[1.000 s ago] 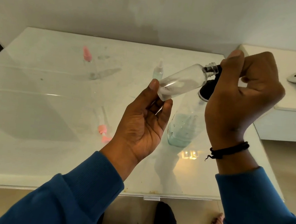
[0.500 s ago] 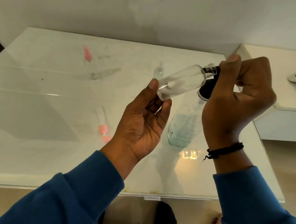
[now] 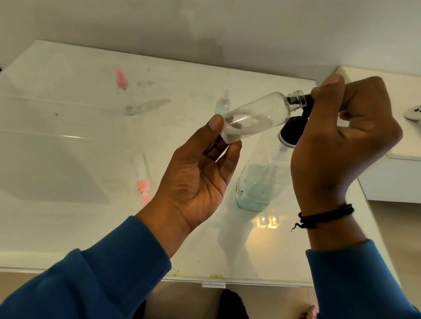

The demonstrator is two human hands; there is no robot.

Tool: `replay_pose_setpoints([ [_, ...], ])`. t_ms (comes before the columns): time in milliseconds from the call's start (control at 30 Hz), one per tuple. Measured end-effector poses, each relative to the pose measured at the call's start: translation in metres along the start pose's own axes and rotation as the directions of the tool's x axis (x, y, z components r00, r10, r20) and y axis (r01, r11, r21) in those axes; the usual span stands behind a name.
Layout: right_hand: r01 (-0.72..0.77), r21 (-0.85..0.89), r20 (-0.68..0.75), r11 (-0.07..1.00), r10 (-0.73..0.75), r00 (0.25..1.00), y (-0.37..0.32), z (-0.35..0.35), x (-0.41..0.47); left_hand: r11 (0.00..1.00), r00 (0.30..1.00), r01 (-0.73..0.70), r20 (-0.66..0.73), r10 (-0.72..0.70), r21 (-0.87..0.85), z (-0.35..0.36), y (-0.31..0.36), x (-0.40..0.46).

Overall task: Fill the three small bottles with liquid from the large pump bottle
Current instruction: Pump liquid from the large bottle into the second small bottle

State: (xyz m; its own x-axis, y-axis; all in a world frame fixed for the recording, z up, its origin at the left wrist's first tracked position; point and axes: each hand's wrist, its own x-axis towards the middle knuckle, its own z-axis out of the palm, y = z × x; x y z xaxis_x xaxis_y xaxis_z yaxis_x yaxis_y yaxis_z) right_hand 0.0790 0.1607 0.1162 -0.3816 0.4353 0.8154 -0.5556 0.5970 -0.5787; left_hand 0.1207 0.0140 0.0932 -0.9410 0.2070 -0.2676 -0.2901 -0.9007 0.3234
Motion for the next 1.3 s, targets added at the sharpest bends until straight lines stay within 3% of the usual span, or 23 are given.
replay_pose_setpoints([
  [600,-0.006,0.025,-0.006,1.0,0.007,1.0,-0.0004,0.0005,-0.0019,1.0,0.994,0.021,0.106,-0.018,-0.024,-0.0049,0.0045,0.0023],
  [1300,0.011,0.016,-0.009,1.0,-0.011,1.0,-0.0013,0.0023,0.0017,0.998,0.994,0.03,0.108,-0.025,-0.047,-0.0062,0.0027,0.0041],
])
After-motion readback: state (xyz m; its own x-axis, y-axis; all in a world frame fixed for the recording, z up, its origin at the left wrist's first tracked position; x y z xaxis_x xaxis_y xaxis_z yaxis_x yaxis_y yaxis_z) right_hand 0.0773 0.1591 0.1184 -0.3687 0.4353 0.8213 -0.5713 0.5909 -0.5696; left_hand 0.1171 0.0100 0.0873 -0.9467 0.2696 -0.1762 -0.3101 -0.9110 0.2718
